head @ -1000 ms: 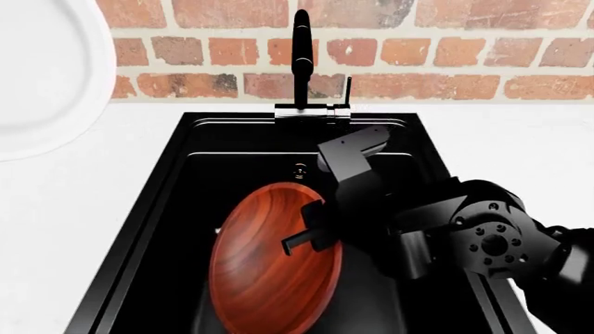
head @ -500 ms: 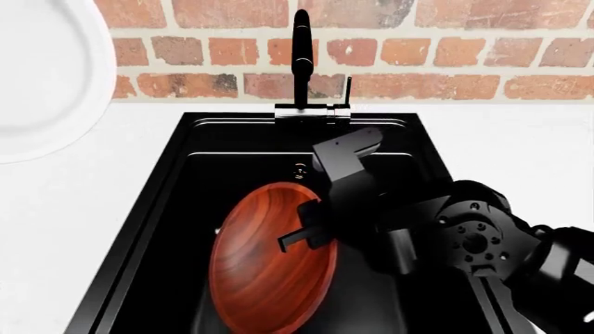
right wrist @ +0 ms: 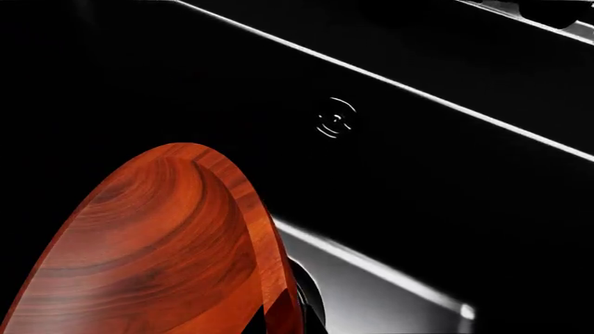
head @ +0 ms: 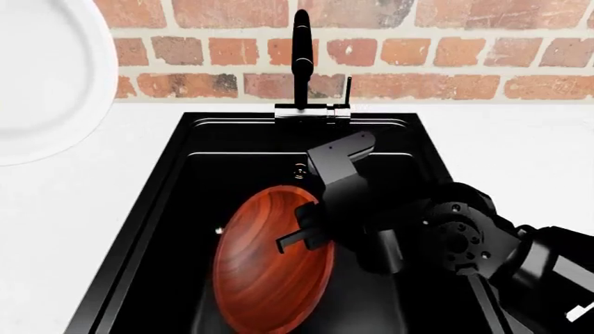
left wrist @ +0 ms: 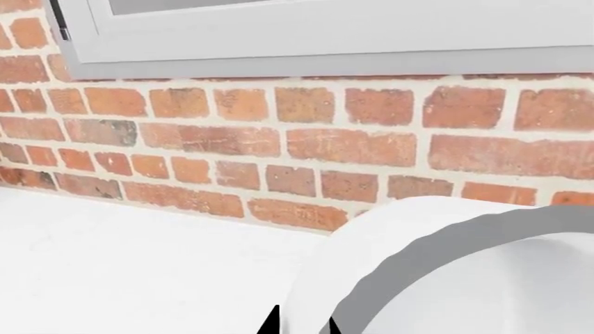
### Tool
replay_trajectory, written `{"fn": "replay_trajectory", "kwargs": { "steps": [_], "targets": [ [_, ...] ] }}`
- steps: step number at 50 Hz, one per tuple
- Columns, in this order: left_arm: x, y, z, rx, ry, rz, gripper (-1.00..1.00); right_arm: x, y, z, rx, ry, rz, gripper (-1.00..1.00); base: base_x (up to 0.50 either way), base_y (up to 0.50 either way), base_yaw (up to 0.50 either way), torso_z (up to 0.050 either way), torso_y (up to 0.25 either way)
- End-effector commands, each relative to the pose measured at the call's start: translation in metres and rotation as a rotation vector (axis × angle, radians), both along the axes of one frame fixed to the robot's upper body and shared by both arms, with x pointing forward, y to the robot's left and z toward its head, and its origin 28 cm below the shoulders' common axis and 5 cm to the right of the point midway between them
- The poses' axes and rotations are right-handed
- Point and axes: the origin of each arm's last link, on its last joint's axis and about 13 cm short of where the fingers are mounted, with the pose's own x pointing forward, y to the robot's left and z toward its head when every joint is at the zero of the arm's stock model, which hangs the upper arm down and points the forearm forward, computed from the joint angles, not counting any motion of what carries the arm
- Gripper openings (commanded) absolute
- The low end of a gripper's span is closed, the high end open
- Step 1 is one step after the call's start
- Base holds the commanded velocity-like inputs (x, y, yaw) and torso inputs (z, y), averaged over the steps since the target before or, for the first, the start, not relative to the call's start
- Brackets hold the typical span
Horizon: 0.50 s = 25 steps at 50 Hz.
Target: Stack the bowls in the sink.
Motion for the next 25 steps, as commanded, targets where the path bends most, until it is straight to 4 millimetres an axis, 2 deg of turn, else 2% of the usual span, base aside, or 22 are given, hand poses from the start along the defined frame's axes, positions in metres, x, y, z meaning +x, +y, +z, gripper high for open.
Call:
{"fn": "replay_trajectory", "kwargs": {
  "steps": [1, 25],
  "targets": [
    [-0.004, 0.0008, 0.0085, -0.011, -0.059, 0.012, -1.0, 0.003, 0.0027, -0.0002, -0.014, -0.017, -0.007, -1.0, 0.0, 0.0, 0.0, 0.0, 0.0],
    [-0.004, 0.0005, 0.0088, -0.011, -0.058, 0.012, -1.0, 0.0044, 0.0038, -0.0088, -0.056, 0.004, -0.013, -1.0, 0.0, 0.0, 0.0, 0.0, 0.001]
  ]
}}
